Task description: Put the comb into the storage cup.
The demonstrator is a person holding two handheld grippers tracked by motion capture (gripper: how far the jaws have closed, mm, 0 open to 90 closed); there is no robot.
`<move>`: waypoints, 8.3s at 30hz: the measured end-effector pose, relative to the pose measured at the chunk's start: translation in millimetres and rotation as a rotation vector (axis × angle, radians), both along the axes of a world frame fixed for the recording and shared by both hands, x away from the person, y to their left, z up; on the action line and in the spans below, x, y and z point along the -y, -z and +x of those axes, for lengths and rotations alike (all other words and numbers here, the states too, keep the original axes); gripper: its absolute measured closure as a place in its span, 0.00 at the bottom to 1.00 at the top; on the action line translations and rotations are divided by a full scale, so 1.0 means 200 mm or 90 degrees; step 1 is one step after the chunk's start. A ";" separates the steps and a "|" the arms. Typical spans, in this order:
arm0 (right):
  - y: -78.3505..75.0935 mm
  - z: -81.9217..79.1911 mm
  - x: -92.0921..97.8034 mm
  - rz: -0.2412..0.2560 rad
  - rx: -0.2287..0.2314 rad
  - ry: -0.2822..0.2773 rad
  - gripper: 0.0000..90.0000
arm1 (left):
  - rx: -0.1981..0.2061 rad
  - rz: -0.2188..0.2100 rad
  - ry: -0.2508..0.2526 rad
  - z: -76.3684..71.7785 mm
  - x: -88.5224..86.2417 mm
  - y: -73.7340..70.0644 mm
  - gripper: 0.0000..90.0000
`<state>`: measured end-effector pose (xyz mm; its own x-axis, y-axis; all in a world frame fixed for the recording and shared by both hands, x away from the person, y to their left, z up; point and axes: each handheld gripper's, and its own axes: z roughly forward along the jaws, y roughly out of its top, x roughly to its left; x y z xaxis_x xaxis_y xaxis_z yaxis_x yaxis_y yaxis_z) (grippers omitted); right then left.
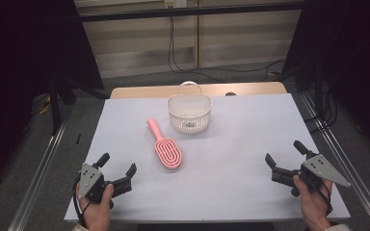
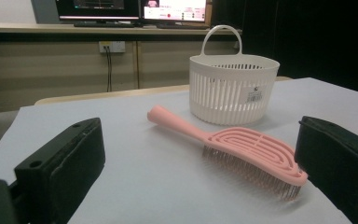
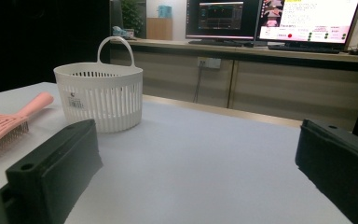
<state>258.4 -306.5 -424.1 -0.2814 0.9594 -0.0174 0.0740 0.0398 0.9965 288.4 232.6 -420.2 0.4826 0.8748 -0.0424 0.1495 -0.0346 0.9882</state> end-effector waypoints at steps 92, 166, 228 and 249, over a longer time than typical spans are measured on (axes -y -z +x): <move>0.01 0.00 -0.01 -0.006 -0.005 -0.017 0.00 | 0.003 -0.002 0.130 0.38 0.34 -0.12 0.08; 0.01 0.00 -0.01 -0.008 0.000 -0.022 0.00 | -0.200 0.005 0.254 0.54 0.38 -0.15 1.00; 0.02 0.00 -0.01 -0.014 -0.011 -0.035 0.00 | -0.448 0.217 0.274 0.67 0.80 -0.07 1.00; 0.02 0.00 -0.01 -0.014 -0.012 -0.037 0.00 | -0.455 0.242 0.264 0.68 0.84 -0.02 1.00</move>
